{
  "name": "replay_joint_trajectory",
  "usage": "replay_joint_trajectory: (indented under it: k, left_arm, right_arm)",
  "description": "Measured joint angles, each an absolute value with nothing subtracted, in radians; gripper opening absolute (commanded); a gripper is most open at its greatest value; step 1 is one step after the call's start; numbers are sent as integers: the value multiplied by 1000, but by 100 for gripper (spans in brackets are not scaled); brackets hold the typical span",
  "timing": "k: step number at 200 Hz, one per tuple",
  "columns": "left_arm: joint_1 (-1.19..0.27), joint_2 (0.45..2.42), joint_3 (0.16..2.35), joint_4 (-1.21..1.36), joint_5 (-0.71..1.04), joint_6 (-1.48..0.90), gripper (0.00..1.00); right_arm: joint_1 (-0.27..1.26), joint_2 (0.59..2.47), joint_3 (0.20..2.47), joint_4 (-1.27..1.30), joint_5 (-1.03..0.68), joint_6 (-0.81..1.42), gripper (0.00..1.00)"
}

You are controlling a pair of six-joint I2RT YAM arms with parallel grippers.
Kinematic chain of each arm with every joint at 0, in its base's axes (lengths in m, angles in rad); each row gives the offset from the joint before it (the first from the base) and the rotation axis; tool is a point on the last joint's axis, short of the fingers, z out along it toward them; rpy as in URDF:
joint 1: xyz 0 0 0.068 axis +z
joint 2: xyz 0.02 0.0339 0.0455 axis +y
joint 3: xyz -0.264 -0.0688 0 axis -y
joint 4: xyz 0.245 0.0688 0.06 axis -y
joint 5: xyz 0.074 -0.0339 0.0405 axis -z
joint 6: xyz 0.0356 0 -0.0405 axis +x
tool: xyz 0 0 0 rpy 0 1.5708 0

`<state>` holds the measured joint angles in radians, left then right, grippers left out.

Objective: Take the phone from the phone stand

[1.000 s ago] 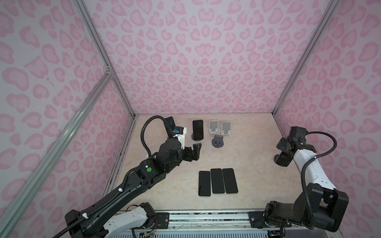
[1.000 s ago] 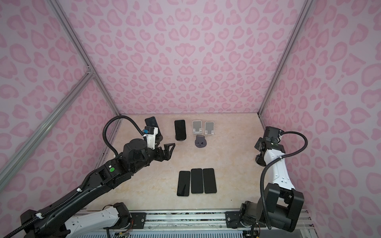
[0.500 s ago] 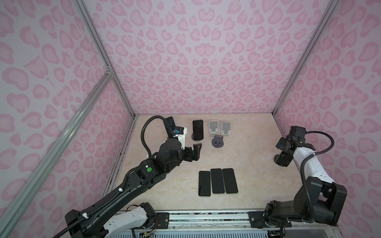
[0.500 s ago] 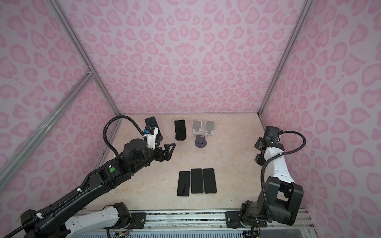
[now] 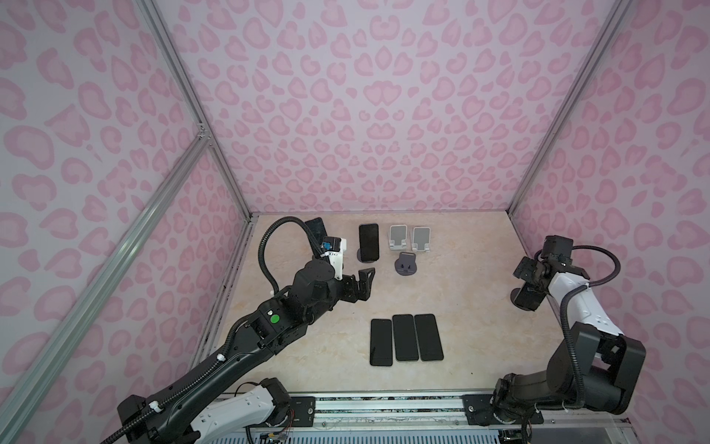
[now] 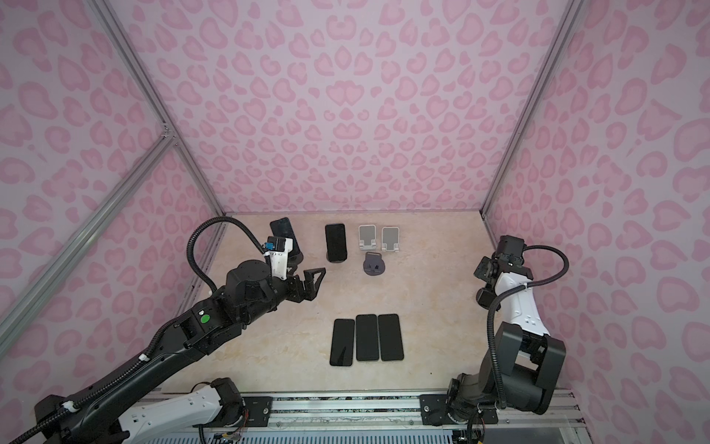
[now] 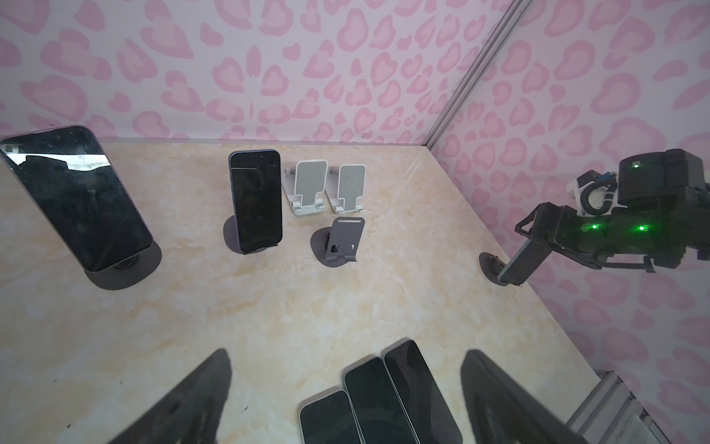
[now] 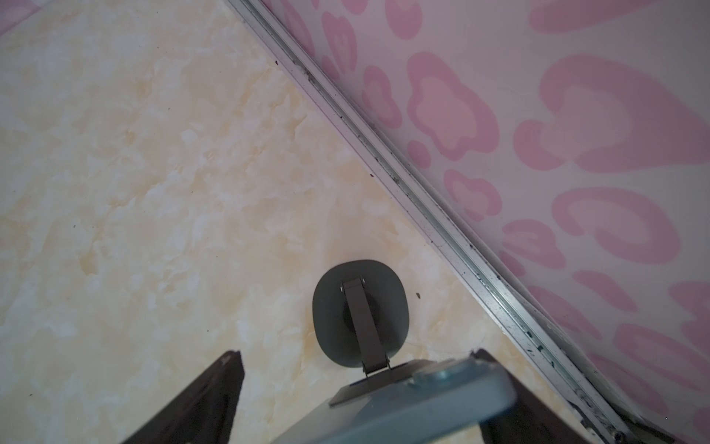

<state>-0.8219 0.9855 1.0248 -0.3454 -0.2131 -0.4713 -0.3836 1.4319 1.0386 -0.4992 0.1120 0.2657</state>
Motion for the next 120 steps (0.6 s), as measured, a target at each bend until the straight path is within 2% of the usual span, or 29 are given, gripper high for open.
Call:
replay_joint_trajectory:
  k: [120]
  left_arm:
    - [-822,1016,1025,-346,-217,-474,96]
  right_arm:
    - [-432,1472,1047,-495,47,260,83]
